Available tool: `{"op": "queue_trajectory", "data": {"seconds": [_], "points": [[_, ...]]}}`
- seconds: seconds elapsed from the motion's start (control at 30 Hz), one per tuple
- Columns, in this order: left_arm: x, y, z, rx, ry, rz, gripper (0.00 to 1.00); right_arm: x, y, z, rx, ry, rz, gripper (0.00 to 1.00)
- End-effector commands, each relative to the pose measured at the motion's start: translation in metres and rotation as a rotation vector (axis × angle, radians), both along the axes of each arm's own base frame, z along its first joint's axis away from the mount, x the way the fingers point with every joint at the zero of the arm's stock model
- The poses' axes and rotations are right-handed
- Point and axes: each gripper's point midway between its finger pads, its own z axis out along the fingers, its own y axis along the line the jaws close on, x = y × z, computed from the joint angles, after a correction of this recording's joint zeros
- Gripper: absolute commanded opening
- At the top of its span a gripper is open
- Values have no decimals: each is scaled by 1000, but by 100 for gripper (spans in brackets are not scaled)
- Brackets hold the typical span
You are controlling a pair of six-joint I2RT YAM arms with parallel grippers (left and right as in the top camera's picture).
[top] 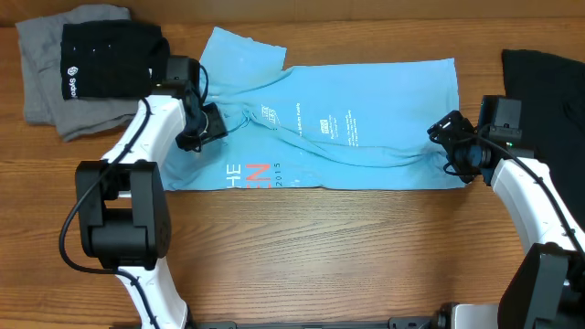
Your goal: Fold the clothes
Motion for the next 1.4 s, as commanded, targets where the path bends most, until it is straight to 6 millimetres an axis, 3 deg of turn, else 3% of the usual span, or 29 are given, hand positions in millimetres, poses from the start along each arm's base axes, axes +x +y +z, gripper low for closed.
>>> {"op": "queue_trajectory", "data": {"seconds": [0.0,0.13,0.4,0.73,1.0,1.37], "points": [[-1,-10,-4,12,1,-42,59,3,-2,2,-16,-8,-5,91],[-1,-15,-4,48,-2,-57,51,3,-2,2,-16,-8,-5,91],[4,-12,-6,109,-22,-60,51,3,-2,2,-16,-7,-5,91],[-4,-12,-38,114,55,-65,49,1,-2,1,-15,0,-5,91],[0,-10,-37,126,36,-62,47,1,-2,1,-16,-1,-5,91],[9,-8,-26,145,20,-64,36,1,-5,1,-32,2,-14,91]]}}
